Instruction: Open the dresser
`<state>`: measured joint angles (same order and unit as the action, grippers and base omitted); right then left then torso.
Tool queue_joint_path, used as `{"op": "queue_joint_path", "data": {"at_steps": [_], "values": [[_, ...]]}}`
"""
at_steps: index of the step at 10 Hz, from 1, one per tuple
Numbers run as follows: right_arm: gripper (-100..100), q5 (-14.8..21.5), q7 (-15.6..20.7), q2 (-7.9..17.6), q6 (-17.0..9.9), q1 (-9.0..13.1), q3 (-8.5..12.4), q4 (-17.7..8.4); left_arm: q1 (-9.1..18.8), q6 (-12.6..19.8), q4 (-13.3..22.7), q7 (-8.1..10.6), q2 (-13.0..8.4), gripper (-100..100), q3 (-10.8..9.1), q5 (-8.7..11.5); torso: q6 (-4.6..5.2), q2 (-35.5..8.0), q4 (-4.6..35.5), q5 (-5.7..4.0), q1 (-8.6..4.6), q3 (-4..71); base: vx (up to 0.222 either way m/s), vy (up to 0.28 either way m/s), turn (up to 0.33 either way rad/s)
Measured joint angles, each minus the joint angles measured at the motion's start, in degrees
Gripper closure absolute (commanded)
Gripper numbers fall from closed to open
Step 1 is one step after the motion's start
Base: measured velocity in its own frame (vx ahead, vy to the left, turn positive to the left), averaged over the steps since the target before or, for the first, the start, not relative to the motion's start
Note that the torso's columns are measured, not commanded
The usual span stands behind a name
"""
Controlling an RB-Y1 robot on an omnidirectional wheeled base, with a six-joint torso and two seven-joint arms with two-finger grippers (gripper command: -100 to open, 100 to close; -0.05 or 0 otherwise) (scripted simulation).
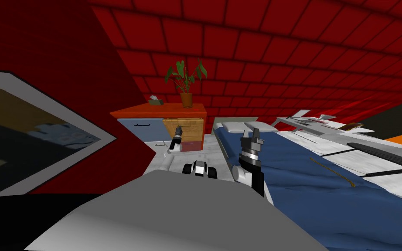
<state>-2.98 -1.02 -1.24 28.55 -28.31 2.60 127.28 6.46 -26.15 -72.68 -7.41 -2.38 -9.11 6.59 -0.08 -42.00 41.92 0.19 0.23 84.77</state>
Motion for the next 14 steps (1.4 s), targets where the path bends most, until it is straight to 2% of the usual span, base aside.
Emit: {"op": "queue_joint_path", "data": {"at_steps": [3,4,7,9,10,12,14], "values": [[0,0.00,0.00,0.00,0.00,-0.01,0.00,0.00,4.51,-1.12,5.62,-0.07,-0.63,100,-0.87,0.14,0.07,0.10,0.02,-0.02,-0.05,0.01,-0.024,0.004,0.003],[0,0.00,0.00,0.00,0.00,-0.01,0.00,0.00,4.02,-1.26,5.87,-0.01,-0.63,100,-0.68,0.11,0.04,0.33,-0.21,0.08,0.02,0.16,-0.132,-0.001,-0.011],[0,0.00,0.00,0.00,0.00,-0.01,0.00,0.00,9.35,-2.29,10.76,-0.19,-1.53,100,-2.20,0.32,-0.09,-0.23,0.39,-0.18,-0.05,-0.19,-0.075,-0.012,0.012],[0,0.00,0.00,0.00,0.00,-0.01,0.00,0.00,10.87,-3.26,14.43,-0.18,-1.73,100,-2.31,0.33,0.01,0.17,-0.08,0.01,-0.01,0.07,-0.054,-0.007,-0.006],[0,0.00,0.00,0.00,0.00,0.00,0.00,0.00,12.13,-3.27,15.04,-0.33,-2.03,100,-3.04,0.38,-0.13,-0.22,0.16,-0.07,0.00,-0.12,-0.154,-0.018,0.008],[0,0.00,0.00,0.00,0.00,-0.01,0.01,0.00,15.98,-4.24,19.33,-0.56,-2.43,100,-3.91,0.51,-0.07,-0.35,0.47,-0.21,-0.09,-0.26,-0.040,0.001,0.012],[0,0.00,0.00,0.00,0.00,-0.01,0.00,0.00,17.22,-4.26,22.16,-0.43,-2.74,100,-3.93,0.54,-0.04,0.04,0.10,-0.09,-0.08,-0.01,0.014,0.003,-0.002]]}}
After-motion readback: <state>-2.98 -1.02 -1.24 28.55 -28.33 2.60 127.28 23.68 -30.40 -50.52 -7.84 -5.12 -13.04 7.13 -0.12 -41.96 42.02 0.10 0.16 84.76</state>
